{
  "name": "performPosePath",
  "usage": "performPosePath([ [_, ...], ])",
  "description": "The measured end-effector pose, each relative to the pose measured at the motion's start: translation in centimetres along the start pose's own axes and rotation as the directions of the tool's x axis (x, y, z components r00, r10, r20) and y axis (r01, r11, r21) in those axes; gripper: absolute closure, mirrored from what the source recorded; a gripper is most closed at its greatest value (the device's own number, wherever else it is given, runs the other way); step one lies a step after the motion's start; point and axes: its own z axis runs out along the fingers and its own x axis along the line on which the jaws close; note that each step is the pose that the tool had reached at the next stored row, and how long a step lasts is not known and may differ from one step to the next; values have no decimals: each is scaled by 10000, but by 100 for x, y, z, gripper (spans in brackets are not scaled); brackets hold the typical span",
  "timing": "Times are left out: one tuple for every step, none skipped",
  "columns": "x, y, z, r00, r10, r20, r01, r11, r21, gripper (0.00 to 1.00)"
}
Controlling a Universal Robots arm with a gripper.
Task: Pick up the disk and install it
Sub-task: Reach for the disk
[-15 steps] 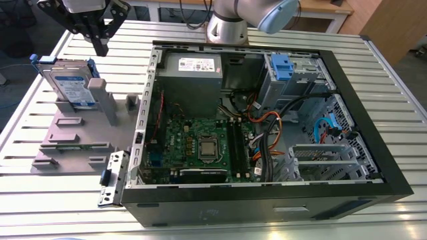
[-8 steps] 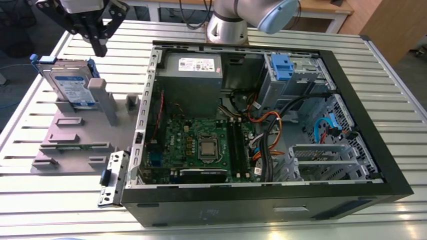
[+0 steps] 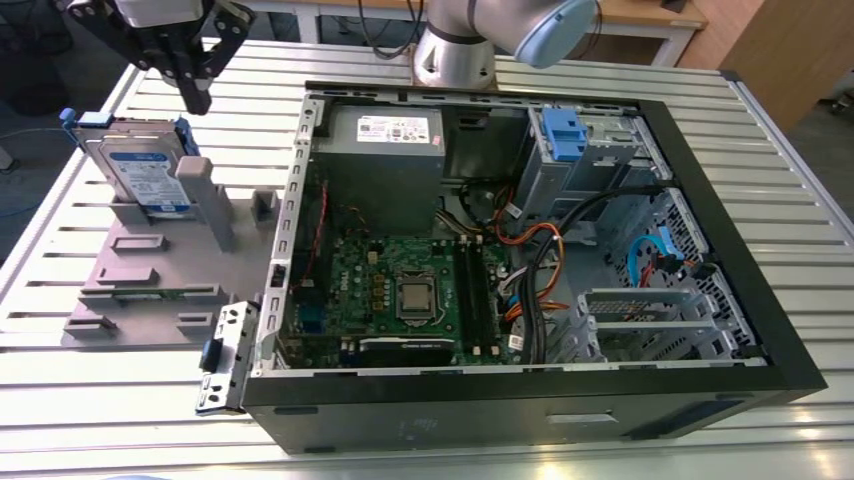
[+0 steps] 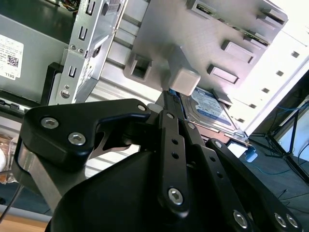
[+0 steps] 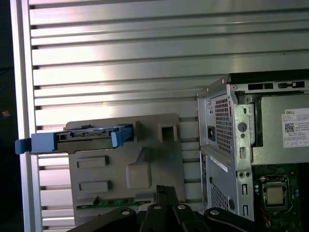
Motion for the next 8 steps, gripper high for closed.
performPosePath([
  [3, 0, 1, 10000, 0, 0, 0, 10000, 3, 89],
  [6, -1, 2, 10000, 0, 1, 0, 10000, 6, 89],
  [9, -1, 3, 10000, 1, 1, -1, 10000, 9, 89],
  [12, -1, 4, 10000, 0, 1, 0, 10000, 13, 89],
  [15, -1, 5, 10000, 0, 2, 0, 10000, 16, 89],
  [18, -1, 6, 10000, 0, 2, 0, 10000, 20, 89],
  [21, -2, 7, 10000, 1, 2, -1, 10000, 23, 89],
  [23, -2, 7, 10000, 0, 2, 0, 10000, 28, 89],
])
